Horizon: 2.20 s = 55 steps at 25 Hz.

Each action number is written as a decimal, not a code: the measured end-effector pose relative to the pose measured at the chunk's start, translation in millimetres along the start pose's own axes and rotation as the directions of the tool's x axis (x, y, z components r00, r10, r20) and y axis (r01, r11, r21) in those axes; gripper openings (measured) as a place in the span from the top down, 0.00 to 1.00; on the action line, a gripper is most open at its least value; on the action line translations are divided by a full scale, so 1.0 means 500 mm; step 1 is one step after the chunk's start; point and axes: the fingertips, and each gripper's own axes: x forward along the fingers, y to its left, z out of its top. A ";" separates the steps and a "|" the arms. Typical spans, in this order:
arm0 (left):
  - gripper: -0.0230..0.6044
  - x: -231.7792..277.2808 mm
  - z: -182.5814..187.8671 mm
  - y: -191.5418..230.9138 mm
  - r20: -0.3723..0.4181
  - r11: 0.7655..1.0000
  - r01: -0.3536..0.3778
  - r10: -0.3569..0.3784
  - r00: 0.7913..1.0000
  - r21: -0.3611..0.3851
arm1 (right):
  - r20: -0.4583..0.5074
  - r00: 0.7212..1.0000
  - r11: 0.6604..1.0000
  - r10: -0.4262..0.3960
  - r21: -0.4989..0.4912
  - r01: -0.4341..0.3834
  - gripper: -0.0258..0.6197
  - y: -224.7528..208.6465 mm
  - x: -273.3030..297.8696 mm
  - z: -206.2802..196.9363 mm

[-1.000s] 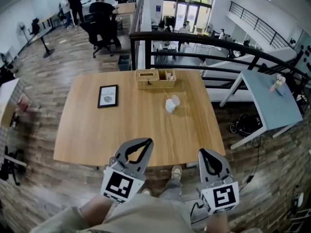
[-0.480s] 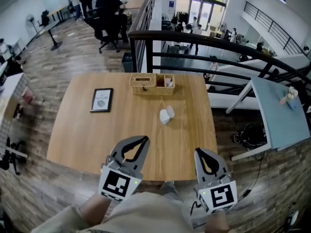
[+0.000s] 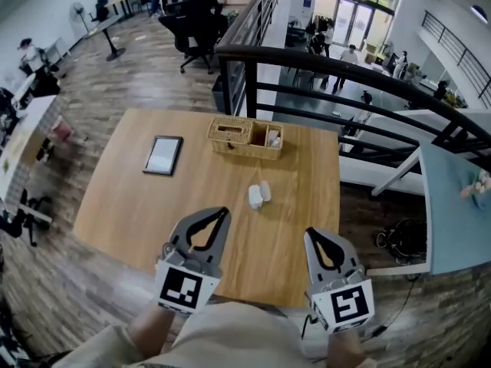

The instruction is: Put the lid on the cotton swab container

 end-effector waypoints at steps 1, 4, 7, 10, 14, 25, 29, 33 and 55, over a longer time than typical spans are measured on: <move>0.93 0.008 0.003 -0.001 -0.007 1.000 -0.015 0.015 1.000 0.002 | 0.000 1.000 1.000 0.011 0.005 -0.011 0.92 -0.011 0.004 -0.002; 0.93 0.027 0.008 0.000 -0.025 0.998 -0.058 0.058 0.998 0.011 | 0.008 0.999 0.999 0.048 0.000 -0.048 0.92 -0.039 0.014 -0.009; 0.93 0.040 0.007 0.001 -0.036 0.995 -0.095 0.096 0.995 0.010 | 0.002 0.997 0.997 0.079 0.001 -0.079 0.92 -0.058 0.030 -0.015; 0.93 0.041 0.005 -0.004 -0.057 0.994 -0.107 0.107 0.993 0.013 | 0.007 0.996 0.996 0.084 0.007 -0.084 0.92 -0.075 0.037 -0.015; 0.93 0.043 -0.008 0.000 -0.069 0.993 -0.115 0.116 0.991 0.019 | 0.021 0.995 0.995 0.096 0.008 -0.096 0.92 -0.084 0.059 -0.025; 0.93 0.052 -0.021 0.044 -0.052 0.992 -0.127 0.127 0.991 -0.010 | 0.028 0.998 0.995 0.051 0.079 -0.053 0.92 -0.113 0.111 -0.034; 0.93 0.078 -0.043 0.071 -0.054 0.992 -0.122 0.122 0.991 -0.011 | 0.015 0.999 0.995 0.045 0.088 -0.046 0.92 -0.132 0.171 -0.048; 0.93 0.109 -0.076 0.093 -0.064 0.993 -0.116 0.114 0.991 -0.021 | -0.011 0.999 0.994 0.042 0.103 -0.040 0.92 -0.147 0.238 -0.074; 0.93 0.271 -0.418 0.075 -0.281 0.984 0.032 -0.081 0.956 -0.175 | -0.363 0.925 0.979 0.113 0.202 -0.041 0.92 -0.123 0.493 -0.470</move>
